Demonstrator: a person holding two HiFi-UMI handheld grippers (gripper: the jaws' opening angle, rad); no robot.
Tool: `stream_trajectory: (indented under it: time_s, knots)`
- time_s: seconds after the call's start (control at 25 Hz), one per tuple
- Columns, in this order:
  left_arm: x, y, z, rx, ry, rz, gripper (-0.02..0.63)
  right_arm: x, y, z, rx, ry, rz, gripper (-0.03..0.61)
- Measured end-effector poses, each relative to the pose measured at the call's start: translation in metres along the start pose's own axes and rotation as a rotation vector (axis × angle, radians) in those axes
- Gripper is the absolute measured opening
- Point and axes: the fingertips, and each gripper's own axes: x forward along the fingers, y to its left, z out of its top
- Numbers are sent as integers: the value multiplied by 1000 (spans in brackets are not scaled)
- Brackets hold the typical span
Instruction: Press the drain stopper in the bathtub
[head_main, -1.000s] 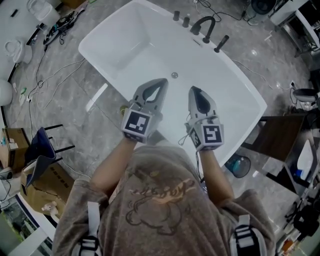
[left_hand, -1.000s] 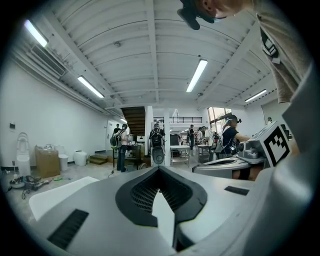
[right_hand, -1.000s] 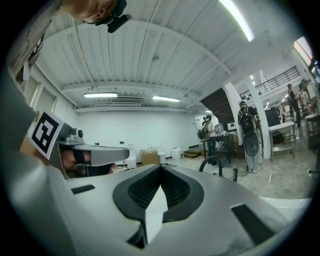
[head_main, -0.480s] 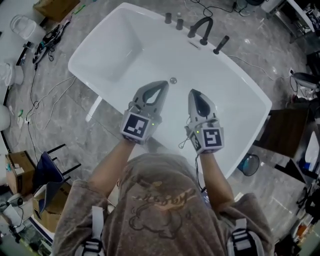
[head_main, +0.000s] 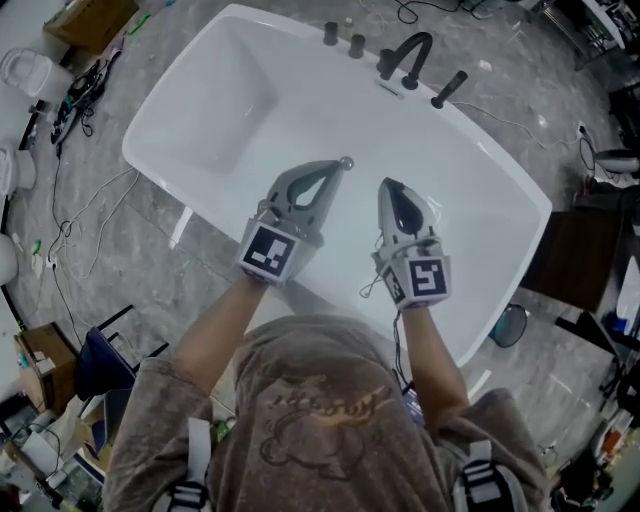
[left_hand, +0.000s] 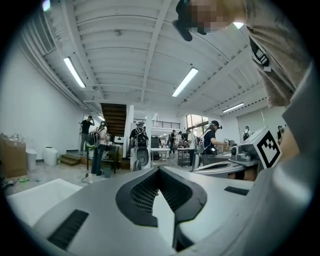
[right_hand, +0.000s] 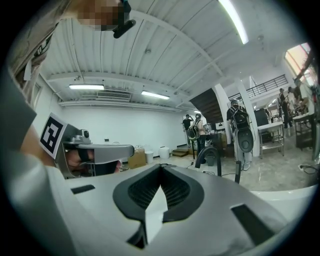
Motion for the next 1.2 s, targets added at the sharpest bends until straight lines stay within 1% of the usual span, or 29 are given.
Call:
stream_trajectory:
  time_s: [0.24,0.4,0.76,0.92,1.12,1.2]
  knots:
    - [11,20,-29,-6,8,-55,2,30,-2,-24,0,13,-14,5]
    - [22,36,-51,-6,6,-82,2,53,-7,-40,4,4,-23,5]
    - [45,69,-108,-17,0,-113,2,97,-21,-92,2,11,-31,5]
    - [55,82,-132,-16,-2,-131,2,112,-28,-116,4,18,-55,5]
    - [65,95,-155,-38,-19,-174,2,127,-33,-141,4,26,-80,5]
    - [71,103,-164,-30,-23,-189,2,135,-36,-149,2,20,-87,5]
